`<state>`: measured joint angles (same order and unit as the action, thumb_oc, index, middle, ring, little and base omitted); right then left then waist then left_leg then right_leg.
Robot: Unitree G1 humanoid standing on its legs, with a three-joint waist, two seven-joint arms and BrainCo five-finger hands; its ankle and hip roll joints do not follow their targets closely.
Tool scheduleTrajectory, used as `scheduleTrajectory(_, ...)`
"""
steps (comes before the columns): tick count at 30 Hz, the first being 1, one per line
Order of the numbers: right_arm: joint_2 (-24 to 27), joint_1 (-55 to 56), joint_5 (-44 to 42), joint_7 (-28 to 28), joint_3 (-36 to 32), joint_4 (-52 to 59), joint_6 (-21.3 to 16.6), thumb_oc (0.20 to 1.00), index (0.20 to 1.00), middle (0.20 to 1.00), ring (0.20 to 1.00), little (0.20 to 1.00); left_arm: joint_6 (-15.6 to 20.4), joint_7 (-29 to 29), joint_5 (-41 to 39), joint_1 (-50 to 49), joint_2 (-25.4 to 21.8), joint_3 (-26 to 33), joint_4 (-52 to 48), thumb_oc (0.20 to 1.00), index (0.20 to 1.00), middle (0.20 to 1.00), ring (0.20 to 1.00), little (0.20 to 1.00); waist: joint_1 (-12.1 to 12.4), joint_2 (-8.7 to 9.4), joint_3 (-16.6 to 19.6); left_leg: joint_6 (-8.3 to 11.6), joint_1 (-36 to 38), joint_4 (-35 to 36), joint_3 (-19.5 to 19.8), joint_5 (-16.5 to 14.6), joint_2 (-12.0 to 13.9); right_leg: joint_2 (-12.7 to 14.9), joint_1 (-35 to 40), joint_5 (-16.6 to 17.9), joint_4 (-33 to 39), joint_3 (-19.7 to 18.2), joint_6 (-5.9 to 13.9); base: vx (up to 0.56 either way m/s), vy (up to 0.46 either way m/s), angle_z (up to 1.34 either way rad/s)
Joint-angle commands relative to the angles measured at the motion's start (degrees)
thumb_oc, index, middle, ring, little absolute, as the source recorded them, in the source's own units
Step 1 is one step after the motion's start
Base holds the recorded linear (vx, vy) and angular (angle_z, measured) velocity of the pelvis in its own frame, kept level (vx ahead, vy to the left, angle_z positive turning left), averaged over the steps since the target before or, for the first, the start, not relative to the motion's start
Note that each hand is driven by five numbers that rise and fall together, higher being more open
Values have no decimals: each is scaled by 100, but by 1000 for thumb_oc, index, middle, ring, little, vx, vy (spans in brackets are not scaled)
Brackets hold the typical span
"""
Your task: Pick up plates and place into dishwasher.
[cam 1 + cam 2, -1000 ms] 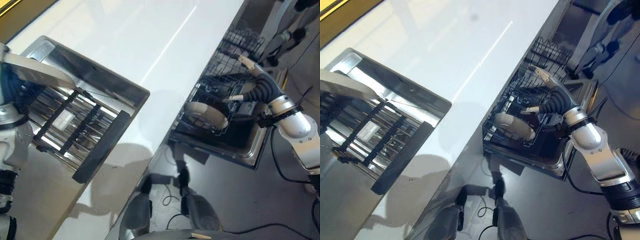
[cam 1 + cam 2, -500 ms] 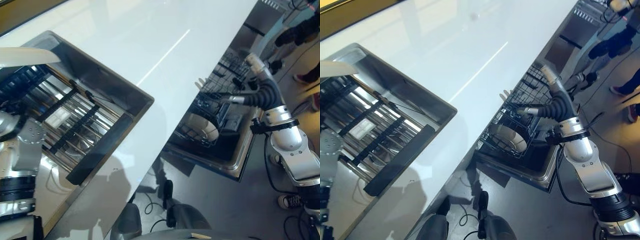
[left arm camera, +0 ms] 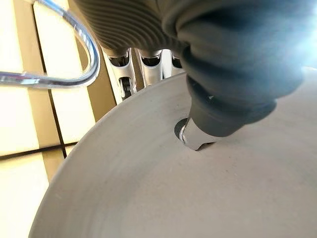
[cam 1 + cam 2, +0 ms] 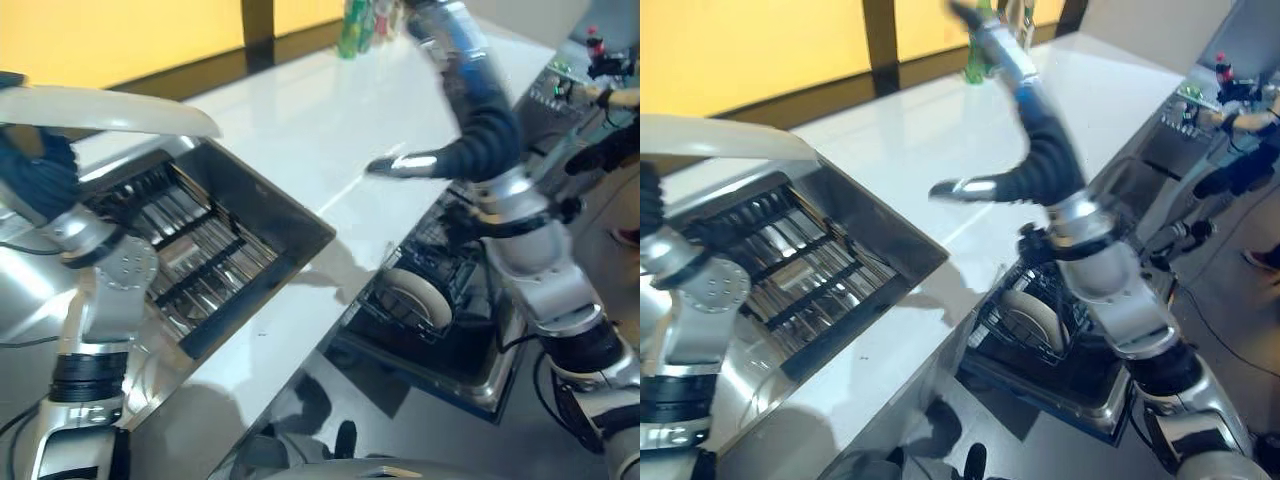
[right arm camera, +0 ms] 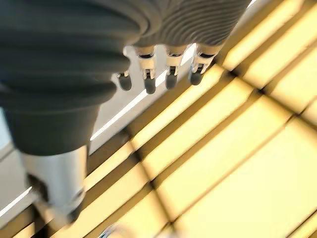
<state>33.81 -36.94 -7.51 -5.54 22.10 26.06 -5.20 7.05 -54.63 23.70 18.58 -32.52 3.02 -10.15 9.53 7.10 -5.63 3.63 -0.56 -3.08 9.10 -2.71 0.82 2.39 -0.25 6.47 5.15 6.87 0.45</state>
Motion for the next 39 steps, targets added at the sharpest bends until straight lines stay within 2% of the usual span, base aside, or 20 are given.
scheduleTrajectory(1,-275,-318,-312,152,238,279,333,1000,1000,1000,1000,1000,301,567,-307,138,94,-331,-274,200,200,200,200,200,261,-100,562,-345,78,746,492,525,-218,171,324,-801,-683,142,244,11,-108,31)
scheduleTrajectory(5,-503,-633,-151,3,539,157,629,1000,1000,1000,1000,1000,394,1268,-699,119,360,-739,-632,200,200,200,200,200,471,-57,544,-313,73,735,720,556,-270,161,432,-811,-636,338,230,-26,-97,33)
scheduleTrajectory(9,-565,-759,16,-208,560,260,864,1000,1000,1000,1000,1000,541,1848,-1203,-57,417,-947,-1059,200,200,200,200,200,636,-55,506,-297,15,740,904,610,-325,151,478,-762,-558,476,241,-43,-75,27)
scheduleTrajectory(14,-658,-792,849,-358,696,208,1327,1000,1000,1000,1000,1000,674,2058,-1396,-87,422,-1118,-1321,200,200,200,200,200,733,-95,474,-309,-32,742,1021,674,-377,171,504,-721,-528,600,256,-41,-31,18)
scheduleTrajectory(16,-597,-754,1460,-412,698,163,1650,1000,1000,1000,1000,1000,684,2066,-1409,-107,391,-1121,-1449,200,200,200,200,200,743,-109,469,-309,-44,745,1051,687,-387,174,512,-709,-514,627,265,-35,-24,14)
scheduleTrajectory(18,-453,-694,1700,-346,662,158,1941,1000,1000,1000,1000,1000,675,2038,-1387,-142,348,-1080,-1527,200,200,200,200,200,714,-117,464,-310,-54,750,1063,690,-389,176,507,-705,-507,623,280,-42,-20,16)
scheduleTrajectory(19,-365,-641,1732,-302,646,180,2081,906,906,906,906,906,626,2018,-1404,-142,322,-1079,-1556,200,200,200,200,200,699,-123,467,-310,-61,751,1058,693,-389,175,499,-701,-507,615,284,-39,-15,8)
scheduleTrajectory(20,-304,-594,1752,-207,621,188,2171,589,589,589,589,589,604,2004,-1416,-149,296,-1064,-1561,200,200,200,200,200,682,-126,467,-309,-64,751,1052,694,-387,175,493,-697,-510,603,288,0,0,0)
scheduleTrajectory(21,-206,-510,1735,40,604,189,2331,485,485,485,485,485,582,1996,-1394,-161,261,-1032,-1545,200,200,200,200,200,636,-127,460,-307,-60,751,1043,693,-387,178,485,-686,-514,573,301,0,0,0)
scheduleTrajectory(22,-119,-453,1664,136,618,228,2416,595,595,595,595,595,587,1982,-1337,-168,232,-1022,-1542,200,200,200,200,200,612,-123,455,-308,-57,754,1042,691,-388,173,481,-688,-511,550,308,0,0,0)
scheduleTrajectory(23,-15,-390,1532,166,605,278,2503,837,837,837,837,837,577,1989,-1306,-173,212,-1011,-1554,200,200,200,200,200,588,-118,451,-309,-52,756,1031,689,-381,171,480,-683,-511,533,310,-16,-4,-3)
scheduleTrajectory(24,54,-320,1416,91,585,311,2491,827,827,827,827,827,559,1965,-1300,-180,195,-1017,-1555,200,200,200,200,200,564,-118,447,-308,-44,758,1016,686,-373,171,482,-679,-516,518,312,-9,-2,-3)
scheduleTrajectory(25,110,-271,1285,13,546,329,2476,558,558,558,558,558,546,1929,-1288,-181,176,-1017,-1557,200,200,200,200,200,544,-116,443,-308,-37,757,999,685,-366,170,486,-677,-520,512,313,-4,0,-3)
scheduleTrajectory(26,131,-235,1219,47,510,328,2496,495,495,495,495,495,545,1897,-1249,-179,161,-1006,-1555,200,200,200,200,200,528,-116,445,-307,-31,757,989,684,-367,170,488,-665,-524,503,316,0,0,0)
scheduleTrajectory(27,111,-190,1241,149,478,313,2593,470,470,470,470,470,540,1871,-1213,-182,157,-1005,-1541,200,200,200,200,200,511,-120,451,-310,-17,762,988,681,-372,168,492,-655,-525,487,314,0,0,0)
scheduleTrajectory(28,101,-159,1347,213,468,312,2679,511,511,511,511,511,530,1867,-1194,-192,160,-1002,-1533,200,200,200,200,200,503,-126,452,-311,-6,765,985,680,-372,168,498,-655,-526,482,311,0,0,0)
scheduleTrajectory(30,112,-144,1326,274,469,319,2742,464,464,464,464,464,483,1862,-1156,-188,159,-1005,-1546,200,200,200,200,200,492,-124,453,-315,7,769,987,677,-371,164,509,-660,-525,471,310,-2,4,-5)
scheduleTrajectory(31,125,-136,1125,425,476,322,2711,200,200,200,200,200,466,1877,-1168,-188,146,-1008,-1537,200,200,200,200,200,483,-116,458,-315,11,769,991,677,-374,159,513,-660,-525,461,307,-4,-3,-7)
scheduleTrajectory(34,181,-152,950,711,525,340,2707,200,200,200,200,200,537,1902,-1209,-199,135,-983,-1491,200,200,200,200,200,485,-92,476,-317,20,771,1001,678,-382,162,516,-644,-522,444,310,3,0,-5)
scheduleTrajectory(39,-71,-338,166,466,651,134,2623,200,200,200,200,200,637,1997,-1247,-191,258,-1079,-1462,200,200,200,200,200,565,-54,492,-321,36,773,1063,686,-388,163,562,-634,-494,490,288,6,0,0)
